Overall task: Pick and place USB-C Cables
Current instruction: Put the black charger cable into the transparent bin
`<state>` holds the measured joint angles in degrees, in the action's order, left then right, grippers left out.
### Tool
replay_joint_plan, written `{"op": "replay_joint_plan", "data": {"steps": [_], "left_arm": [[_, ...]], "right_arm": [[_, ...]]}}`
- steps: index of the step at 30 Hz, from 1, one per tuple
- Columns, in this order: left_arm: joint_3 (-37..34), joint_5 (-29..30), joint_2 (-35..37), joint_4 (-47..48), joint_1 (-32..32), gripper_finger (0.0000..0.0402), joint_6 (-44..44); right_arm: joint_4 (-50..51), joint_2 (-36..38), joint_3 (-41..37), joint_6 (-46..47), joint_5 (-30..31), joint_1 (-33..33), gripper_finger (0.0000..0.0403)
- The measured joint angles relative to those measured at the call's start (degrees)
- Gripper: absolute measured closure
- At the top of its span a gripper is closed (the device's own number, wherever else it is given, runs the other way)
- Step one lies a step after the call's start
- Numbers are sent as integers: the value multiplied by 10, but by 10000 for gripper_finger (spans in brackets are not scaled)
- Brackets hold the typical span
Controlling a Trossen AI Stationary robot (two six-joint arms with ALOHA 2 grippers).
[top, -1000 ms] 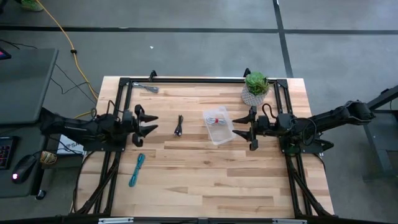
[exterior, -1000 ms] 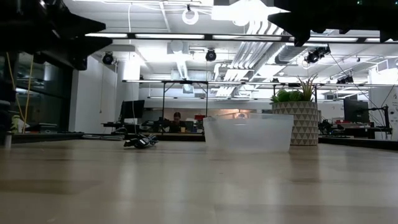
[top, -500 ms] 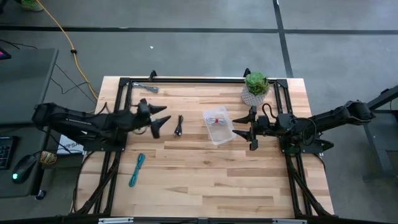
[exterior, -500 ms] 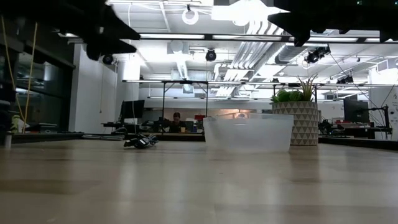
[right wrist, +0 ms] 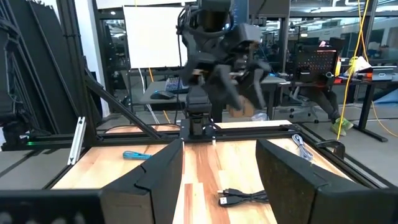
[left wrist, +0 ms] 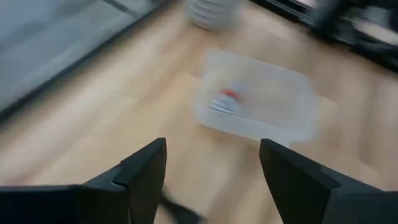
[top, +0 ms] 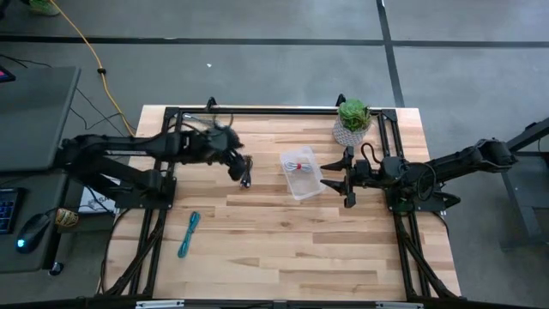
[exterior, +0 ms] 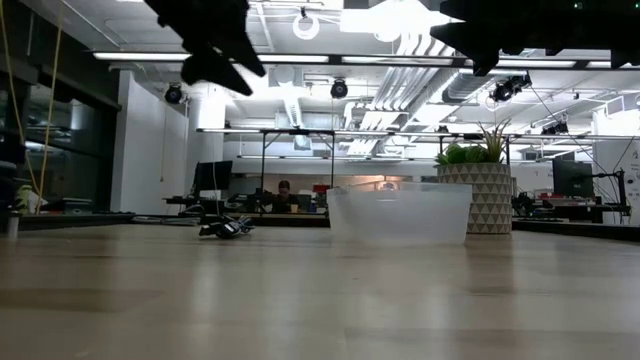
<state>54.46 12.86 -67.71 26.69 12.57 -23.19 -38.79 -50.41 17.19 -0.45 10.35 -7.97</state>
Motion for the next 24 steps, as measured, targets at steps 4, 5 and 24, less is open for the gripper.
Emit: {"op": "replay_joint_plan", "data": {"steps": [4, 5, 24], "left_arm": [[1, -87, -33, -18, -3, 163, -7], [1, -88, -42, -15, -3, 163, -13], [11, 0, -217, 64, 47, 163, -114]], "right_arm": [[0, 0, 0, 0, 0, 0, 208], [0, 0, 0, 0, 0, 0, 208], [0, 0, 0, 0, 0, 0, 208]]}}
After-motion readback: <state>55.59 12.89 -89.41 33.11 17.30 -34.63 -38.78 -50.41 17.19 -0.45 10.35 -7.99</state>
